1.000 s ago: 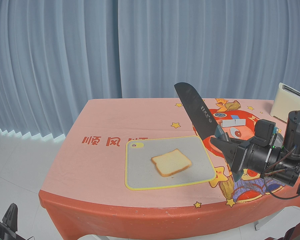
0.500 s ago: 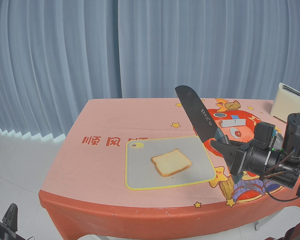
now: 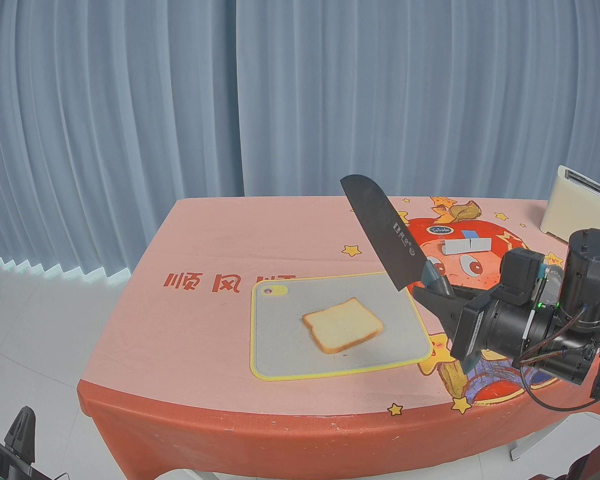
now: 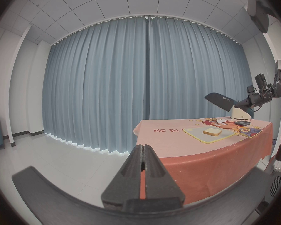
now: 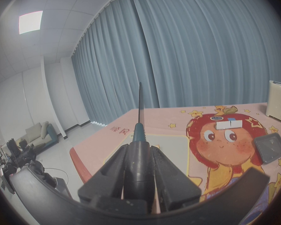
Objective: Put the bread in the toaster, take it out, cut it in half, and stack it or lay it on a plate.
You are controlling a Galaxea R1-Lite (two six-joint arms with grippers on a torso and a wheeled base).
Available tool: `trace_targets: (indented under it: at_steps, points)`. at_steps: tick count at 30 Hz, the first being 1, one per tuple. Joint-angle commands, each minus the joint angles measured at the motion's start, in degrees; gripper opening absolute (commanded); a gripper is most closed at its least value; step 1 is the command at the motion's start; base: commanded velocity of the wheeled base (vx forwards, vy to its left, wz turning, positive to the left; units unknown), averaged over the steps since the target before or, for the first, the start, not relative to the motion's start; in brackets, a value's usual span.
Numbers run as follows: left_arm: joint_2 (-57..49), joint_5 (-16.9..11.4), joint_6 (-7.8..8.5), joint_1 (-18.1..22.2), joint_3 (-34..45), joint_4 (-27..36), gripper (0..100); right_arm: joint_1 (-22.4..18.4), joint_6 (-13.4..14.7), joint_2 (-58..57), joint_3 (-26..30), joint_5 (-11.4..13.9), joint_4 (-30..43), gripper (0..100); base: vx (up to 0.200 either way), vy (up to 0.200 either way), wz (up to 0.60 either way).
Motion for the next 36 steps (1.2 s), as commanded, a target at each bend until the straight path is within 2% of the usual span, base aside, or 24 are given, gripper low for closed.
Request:
trace_targets:
  at_steps: [1,9,20,25,28,31,36]
  points:
    - [-0.9,0.0,-0.04,0.0,1.0,0.0,0,1.1,0.2,0.5,0.1,0.0,1.8,0,0.000,0.000,0.00]
    - [-0.9,0.0,-0.04,0.0,1.0,0.0,0,4.0,0.7,1.9,0.8,0.0,5.8,0,0.000,0.000,0.00]
    - [-0.9,0.0,-0.04,0.0,1.0,0.0,0,4.0,0.7,1.8,0.1,-0.2,6.5,0,0.000,0.000,0.00]
    - [-0.9,0.0,-0.04,0.1,1.0,0.0,0,3.9,0.1,2.7,-4.2,-0.2,7.2,0,0.000,0.000,0.00]
    - [-0.9,0.0,-0.04,0.0,1.0,0.0,0,3.3,0.3,2.9,-8.5,-0.1,12.7,0,0.000,0.000,0.00]
    - [-0.9,0.1,-0.04,0.1,1.0,0.0,0,2.9,-0.2,1.8,-8.4,0.0,15.9,0,0.000,0.000,0.00]
    - [-0.9,0.0,-0.04,0.1,1.0,0.0,0,3.6,-1.1,1.3,-6.9,-0.2,17.2,0,0.000,0.000,0.00]
